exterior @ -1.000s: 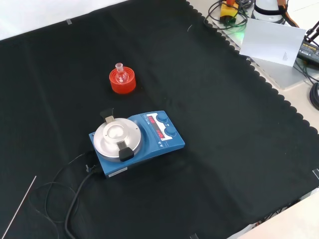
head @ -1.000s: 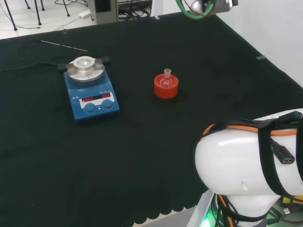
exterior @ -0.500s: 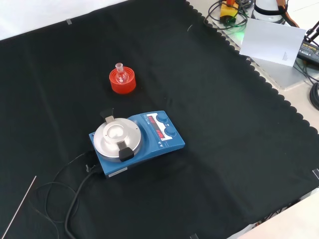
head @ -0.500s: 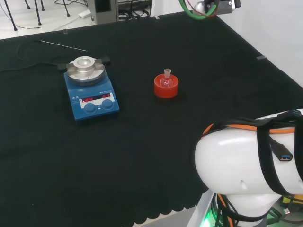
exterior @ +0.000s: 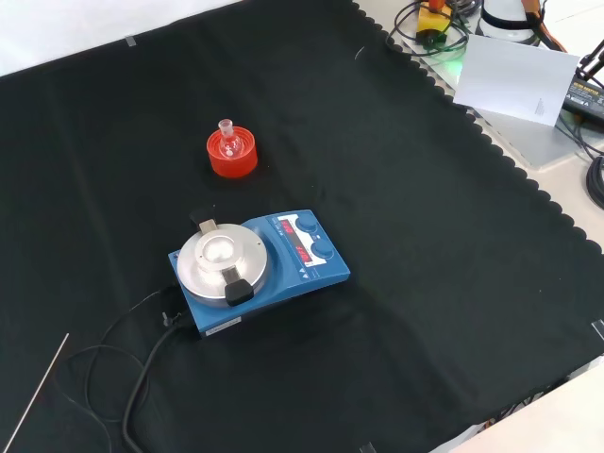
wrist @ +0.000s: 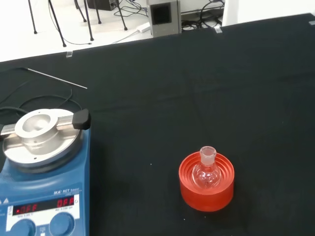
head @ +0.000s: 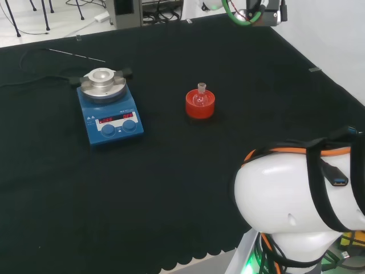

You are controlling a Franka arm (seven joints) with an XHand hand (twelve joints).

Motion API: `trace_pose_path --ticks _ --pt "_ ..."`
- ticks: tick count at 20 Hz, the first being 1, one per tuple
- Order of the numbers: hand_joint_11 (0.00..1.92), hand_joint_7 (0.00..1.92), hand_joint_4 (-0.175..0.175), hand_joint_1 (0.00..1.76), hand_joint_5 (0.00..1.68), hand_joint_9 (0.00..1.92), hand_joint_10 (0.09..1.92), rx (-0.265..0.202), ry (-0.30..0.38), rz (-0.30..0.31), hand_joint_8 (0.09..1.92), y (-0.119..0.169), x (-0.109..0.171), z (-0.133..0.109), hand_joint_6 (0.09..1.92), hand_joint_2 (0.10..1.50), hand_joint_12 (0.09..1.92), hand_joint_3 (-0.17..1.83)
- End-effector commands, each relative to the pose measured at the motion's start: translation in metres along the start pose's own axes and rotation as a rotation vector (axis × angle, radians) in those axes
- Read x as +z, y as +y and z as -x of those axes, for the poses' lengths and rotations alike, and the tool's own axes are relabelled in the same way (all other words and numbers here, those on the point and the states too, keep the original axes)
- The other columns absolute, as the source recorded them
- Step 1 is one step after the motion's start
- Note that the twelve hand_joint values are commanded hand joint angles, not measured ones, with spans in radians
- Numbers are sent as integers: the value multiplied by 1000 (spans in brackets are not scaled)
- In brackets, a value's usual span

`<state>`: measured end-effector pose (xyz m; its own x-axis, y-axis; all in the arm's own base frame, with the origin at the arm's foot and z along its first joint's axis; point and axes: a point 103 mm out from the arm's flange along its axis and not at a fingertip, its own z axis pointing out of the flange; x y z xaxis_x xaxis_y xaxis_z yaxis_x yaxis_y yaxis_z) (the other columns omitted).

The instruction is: Pick up the round-bottom flask.

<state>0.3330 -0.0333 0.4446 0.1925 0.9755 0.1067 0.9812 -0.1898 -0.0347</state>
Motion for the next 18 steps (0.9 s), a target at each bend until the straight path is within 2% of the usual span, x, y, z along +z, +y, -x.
trace_pose_path --ticks 1,9,18 --pt "0 208 -23 753 358 256 624 48 61 -30 556 39 47 21 87 743 1196 703" --pt "0 214 -29 771 383 271 629 109 105 -65 562 108 102 50 87 721 1204 730" --pt "0 205 -35 792 425 280 632 138 83 -88 568 138 136 55 87 690 1201 767"
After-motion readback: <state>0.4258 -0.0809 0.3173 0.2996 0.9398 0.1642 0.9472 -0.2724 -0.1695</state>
